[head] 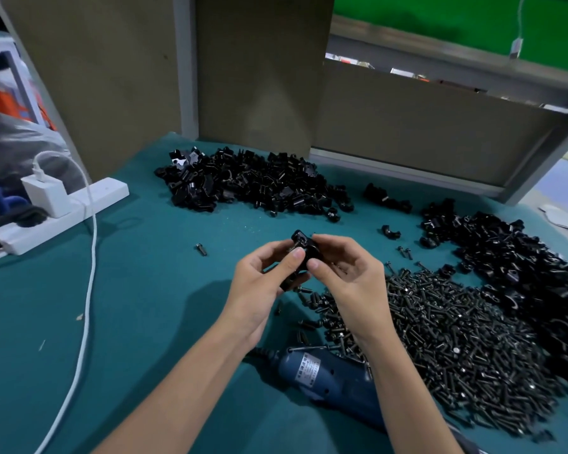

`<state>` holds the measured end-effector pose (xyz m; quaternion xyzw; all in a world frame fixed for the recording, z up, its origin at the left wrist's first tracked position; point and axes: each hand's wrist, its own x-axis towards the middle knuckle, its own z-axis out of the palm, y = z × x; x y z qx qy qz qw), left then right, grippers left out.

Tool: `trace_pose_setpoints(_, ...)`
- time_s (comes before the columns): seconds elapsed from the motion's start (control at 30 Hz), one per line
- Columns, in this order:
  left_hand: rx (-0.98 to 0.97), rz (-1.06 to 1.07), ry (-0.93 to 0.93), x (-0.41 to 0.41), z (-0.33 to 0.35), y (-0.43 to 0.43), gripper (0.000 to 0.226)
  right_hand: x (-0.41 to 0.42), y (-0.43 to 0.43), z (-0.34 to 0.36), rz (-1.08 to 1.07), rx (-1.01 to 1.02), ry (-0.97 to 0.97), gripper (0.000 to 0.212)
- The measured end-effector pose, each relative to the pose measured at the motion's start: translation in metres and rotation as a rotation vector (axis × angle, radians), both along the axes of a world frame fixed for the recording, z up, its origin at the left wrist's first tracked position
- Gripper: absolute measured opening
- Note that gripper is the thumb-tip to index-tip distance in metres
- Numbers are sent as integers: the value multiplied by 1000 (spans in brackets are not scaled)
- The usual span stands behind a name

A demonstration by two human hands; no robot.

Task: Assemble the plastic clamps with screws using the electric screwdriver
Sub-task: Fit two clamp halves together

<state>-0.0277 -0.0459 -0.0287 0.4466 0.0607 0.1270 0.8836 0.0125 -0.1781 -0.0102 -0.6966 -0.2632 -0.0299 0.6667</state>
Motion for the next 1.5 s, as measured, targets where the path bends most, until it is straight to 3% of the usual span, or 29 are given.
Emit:
trace_pose_setpoints(0.27, -109, -51, 1, 10, 3, -7, 27, 4, -4, -3, -57, -57, 18, 30)
trace_pose_setpoints(0.6, -164, -78, 13, 1, -13, 2, 28, -3, -2, -4, -60, -166, -4, 28)
trace_pose_setpoints(0.8, -251, -115, 29, 2, -16, 5, 22, -2, -6, -1, -123, -213, -2, 15)
trace_pose_setpoints(0.9, -332, -103, 66, 4, -16, 9, 19, 20, -29, 8, -357, -579, -237, 20)
trace_pose_setpoints(0.97, -369, -101, 94, 4, -15, 11, 24, 44, -49, 13, -474, -851, -296, 25)
trace_pose_setpoints(1.13, -388, -132, 62, 3, -13, 12, 26, 100, -83, 0, -522, -1293, -73, 29)
trace_pose_setpoints(1.2, -382, -155, 43, 2, -12, 12, 23, 108, -86, -9, -506, -1374, -47, 23)
trace_pose_setpoints(1.5, -378, -220, 15, 2, -13, 13, 21, 125, -79, -7, -517, -1376, -22, 3)
